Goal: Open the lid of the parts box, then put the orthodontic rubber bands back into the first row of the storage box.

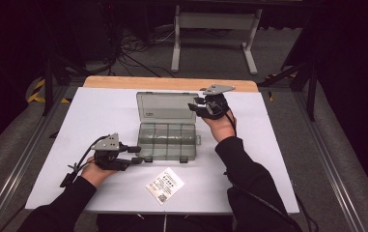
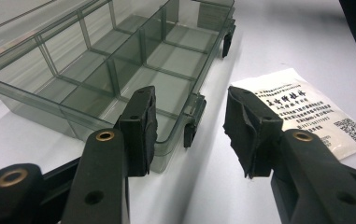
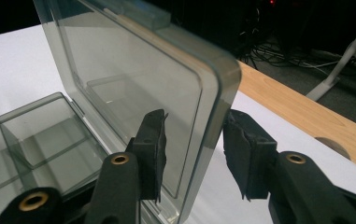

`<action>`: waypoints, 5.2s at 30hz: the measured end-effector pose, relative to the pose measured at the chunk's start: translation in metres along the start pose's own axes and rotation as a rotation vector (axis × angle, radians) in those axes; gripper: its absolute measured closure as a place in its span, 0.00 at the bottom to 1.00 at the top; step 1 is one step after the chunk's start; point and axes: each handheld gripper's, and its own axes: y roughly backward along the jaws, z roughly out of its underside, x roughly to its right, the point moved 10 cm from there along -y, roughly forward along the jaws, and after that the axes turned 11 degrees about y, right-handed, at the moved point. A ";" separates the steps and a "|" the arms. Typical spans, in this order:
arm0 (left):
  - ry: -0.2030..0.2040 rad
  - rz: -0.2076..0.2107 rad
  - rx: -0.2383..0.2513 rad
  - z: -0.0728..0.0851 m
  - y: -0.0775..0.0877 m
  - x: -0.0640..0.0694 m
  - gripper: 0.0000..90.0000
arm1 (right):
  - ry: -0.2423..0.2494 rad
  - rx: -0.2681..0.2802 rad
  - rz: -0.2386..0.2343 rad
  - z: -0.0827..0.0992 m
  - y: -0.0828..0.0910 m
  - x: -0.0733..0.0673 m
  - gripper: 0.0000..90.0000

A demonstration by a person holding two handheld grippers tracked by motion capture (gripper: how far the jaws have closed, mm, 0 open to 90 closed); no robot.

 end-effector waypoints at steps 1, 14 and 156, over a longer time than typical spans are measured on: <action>-0.001 0.000 0.000 0.000 0.000 0.000 0.60 | 0.001 -0.003 0.002 0.001 -0.001 0.001 0.66; -0.004 -0.007 -0.003 0.000 0.000 0.000 0.61 | -0.015 -0.058 0.003 0.015 -0.018 0.006 0.68; 0.029 -0.155 0.124 0.002 0.083 -0.009 0.27 | 0.242 -0.152 -0.362 0.003 0.069 -0.172 0.13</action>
